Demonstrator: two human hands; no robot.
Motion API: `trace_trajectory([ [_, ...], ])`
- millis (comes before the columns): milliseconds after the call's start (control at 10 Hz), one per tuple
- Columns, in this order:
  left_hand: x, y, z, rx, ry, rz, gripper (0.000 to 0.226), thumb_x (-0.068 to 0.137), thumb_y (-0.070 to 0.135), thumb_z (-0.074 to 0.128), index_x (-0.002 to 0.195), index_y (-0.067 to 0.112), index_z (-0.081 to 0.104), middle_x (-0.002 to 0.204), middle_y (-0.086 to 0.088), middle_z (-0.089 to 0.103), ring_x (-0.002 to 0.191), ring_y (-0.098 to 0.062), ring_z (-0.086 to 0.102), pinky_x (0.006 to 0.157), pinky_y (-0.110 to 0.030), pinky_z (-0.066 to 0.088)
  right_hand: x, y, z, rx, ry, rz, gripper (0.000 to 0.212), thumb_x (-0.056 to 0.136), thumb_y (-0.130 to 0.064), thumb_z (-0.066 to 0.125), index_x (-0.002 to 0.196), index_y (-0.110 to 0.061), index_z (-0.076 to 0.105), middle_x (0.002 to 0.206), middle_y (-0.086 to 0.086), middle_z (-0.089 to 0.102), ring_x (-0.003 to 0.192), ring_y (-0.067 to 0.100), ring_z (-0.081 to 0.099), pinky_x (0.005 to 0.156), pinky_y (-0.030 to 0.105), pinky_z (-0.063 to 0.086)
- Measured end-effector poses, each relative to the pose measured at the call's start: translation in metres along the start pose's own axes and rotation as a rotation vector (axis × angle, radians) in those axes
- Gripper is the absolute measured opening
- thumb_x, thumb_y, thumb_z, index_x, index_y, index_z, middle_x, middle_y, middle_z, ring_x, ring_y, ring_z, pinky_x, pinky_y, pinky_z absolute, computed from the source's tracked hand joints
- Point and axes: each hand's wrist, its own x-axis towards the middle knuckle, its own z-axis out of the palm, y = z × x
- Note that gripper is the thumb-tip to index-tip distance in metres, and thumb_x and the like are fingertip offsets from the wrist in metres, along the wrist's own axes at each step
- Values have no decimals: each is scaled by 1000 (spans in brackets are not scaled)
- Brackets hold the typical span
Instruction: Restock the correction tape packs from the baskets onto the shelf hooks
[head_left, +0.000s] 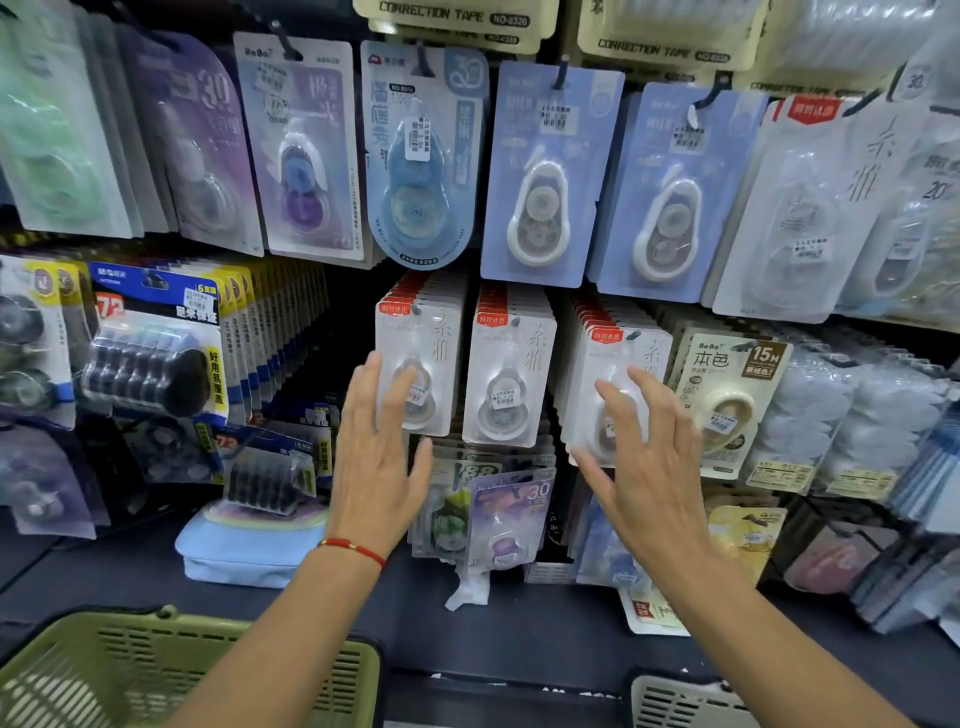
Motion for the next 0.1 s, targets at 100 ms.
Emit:
trace_trajectory([
  [100,-14,20,-38,-231,102,-48,73,86,3,72,150,27,48,149,2,55,137,-20,54,113,-45,48,-10,-3,-41,477,64,128,39,93,-24,76,130,-22,65,133,-4,62,123,19,61,106,40,51],
])
